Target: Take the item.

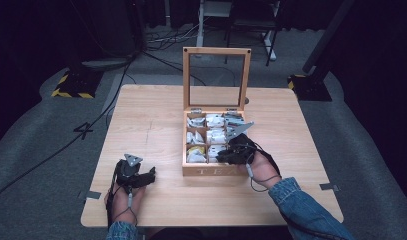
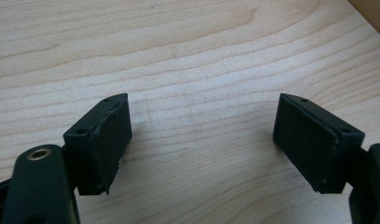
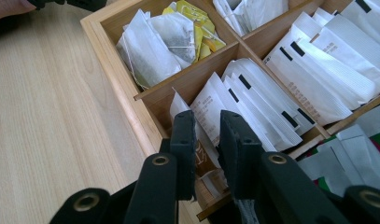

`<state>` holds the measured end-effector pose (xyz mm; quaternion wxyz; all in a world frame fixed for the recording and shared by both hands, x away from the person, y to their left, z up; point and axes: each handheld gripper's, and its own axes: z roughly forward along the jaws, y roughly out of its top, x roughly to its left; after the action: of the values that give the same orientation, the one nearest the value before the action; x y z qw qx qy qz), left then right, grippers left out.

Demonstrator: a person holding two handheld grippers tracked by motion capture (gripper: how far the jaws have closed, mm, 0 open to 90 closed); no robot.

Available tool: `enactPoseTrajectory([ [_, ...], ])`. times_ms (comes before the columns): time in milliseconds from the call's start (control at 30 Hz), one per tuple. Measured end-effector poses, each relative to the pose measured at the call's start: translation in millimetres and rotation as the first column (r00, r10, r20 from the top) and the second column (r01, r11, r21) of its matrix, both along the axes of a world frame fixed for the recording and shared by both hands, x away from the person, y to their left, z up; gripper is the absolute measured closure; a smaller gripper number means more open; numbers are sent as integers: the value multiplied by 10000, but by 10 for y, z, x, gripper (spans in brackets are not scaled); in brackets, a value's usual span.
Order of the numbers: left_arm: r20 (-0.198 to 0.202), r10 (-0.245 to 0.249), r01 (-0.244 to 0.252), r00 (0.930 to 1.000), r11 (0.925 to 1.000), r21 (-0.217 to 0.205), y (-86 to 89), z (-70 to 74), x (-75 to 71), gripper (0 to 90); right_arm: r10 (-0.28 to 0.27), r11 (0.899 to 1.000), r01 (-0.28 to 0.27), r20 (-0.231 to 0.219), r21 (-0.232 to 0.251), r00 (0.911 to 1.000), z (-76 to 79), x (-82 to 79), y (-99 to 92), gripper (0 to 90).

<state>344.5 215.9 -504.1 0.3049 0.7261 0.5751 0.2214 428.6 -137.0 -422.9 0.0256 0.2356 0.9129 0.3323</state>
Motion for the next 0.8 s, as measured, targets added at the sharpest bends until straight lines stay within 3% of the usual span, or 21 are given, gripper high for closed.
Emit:
enactPoseTrajectory([
  [267, -6, 4, -4, 10000, 10000, -14, -1, 0, 0, 199, 59, 9988, -79, -420, -487, 9991, -31, 66, 60, 758],
  [467, -9, 1, -1, 10000, 10000, -12, -1, 0, 0, 199, 339, 9977, -365, -451, -579, 9984, -33, 41, 84, 878],
  [800, -10, 1, -1, 10000, 10000, -10, 0, 0, 0, 199, 319, 9994, -318, -101, 127, 9994, 108, 20, 23, 896],
])
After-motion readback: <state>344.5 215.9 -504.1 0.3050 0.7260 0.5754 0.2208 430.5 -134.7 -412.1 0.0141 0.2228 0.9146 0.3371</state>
